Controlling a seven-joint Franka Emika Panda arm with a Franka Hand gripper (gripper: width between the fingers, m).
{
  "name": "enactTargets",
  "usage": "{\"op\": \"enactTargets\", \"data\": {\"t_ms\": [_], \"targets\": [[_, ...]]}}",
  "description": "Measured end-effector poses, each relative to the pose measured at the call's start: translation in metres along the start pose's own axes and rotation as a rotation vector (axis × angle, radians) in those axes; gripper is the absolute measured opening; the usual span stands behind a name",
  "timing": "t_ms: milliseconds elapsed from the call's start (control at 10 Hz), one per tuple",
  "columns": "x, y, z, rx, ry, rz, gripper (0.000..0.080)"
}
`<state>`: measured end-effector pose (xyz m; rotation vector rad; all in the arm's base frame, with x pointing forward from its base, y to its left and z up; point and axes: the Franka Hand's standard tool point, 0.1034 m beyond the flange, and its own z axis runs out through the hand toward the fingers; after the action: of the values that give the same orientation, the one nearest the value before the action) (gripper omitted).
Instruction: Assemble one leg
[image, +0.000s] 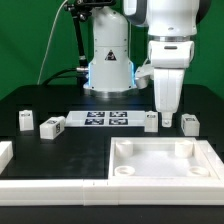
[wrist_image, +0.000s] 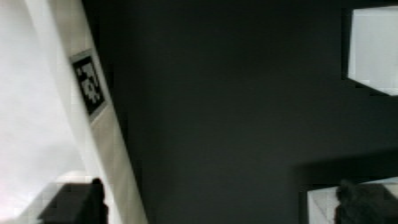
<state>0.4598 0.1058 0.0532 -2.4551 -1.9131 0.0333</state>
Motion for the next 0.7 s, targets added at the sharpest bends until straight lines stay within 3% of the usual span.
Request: {"op": "enactTargets", "data": {"t_ms": [300, 500, 700], "targets": [[0.003, -0.002, 0.0, -0.001, 0.008, 0.301, 0.0649], [0.013, -0.019, 0.006, 0.012, 0.017, 0.621, 0.0649], [0.026, -0.026, 0.008, 0.019, 0.028, 0.843, 0.0649]]}}
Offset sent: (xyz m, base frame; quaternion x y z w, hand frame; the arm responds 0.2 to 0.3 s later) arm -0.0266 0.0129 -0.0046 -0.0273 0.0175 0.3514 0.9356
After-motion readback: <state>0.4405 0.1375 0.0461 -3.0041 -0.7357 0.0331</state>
